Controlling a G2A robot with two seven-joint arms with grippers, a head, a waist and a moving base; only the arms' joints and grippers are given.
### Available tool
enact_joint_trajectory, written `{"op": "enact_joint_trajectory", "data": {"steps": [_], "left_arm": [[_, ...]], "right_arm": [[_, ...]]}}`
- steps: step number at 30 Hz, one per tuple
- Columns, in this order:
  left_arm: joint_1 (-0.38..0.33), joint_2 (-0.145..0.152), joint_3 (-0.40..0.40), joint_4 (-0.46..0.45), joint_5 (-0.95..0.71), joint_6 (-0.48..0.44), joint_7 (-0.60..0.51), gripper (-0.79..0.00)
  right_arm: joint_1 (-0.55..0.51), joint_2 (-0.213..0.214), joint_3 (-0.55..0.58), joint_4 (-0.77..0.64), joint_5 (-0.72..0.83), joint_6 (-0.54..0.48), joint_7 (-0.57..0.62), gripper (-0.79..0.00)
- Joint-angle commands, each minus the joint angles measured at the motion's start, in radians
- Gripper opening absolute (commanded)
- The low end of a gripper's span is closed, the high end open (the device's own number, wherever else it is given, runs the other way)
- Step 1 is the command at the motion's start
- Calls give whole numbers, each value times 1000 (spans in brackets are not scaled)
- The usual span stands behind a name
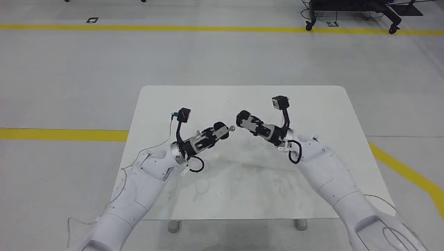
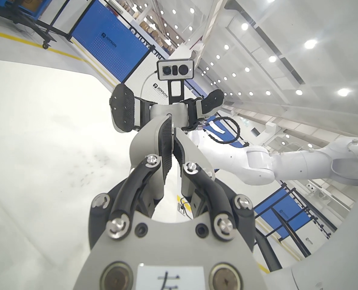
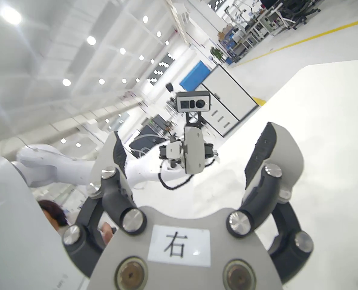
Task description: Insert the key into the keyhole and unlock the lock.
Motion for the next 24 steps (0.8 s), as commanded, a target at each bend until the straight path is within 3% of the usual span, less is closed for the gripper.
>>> {"op": "enact_joint_trajectory", "data": {"steps": [1, 5, 6, 8, 24], "left_arm": [[-3, 3, -1, -3, 25, 0, -15, -785], [0, 3, 10, -17, 70, 0, -17, -785], [-2, 3, 14, -17, 77, 0, -18, -785], [-4, 3, 21, -14, 90, 0, -16, -785], [-22, 5, 54, 1, 102, 0, 5, -785]], "right_arm": [[-15, 21, 42, -38, -90, 0, 32, 0], [-54, 54, 94, -116, -150, 2, 95, 0], [-65, 59, 102, -135, -151, 5, 100, -179], [-82, 68, 111, -169, -150, 9, 117, -409], [-66, 74, 41, -177, -132, 66, 153, -665]]}}
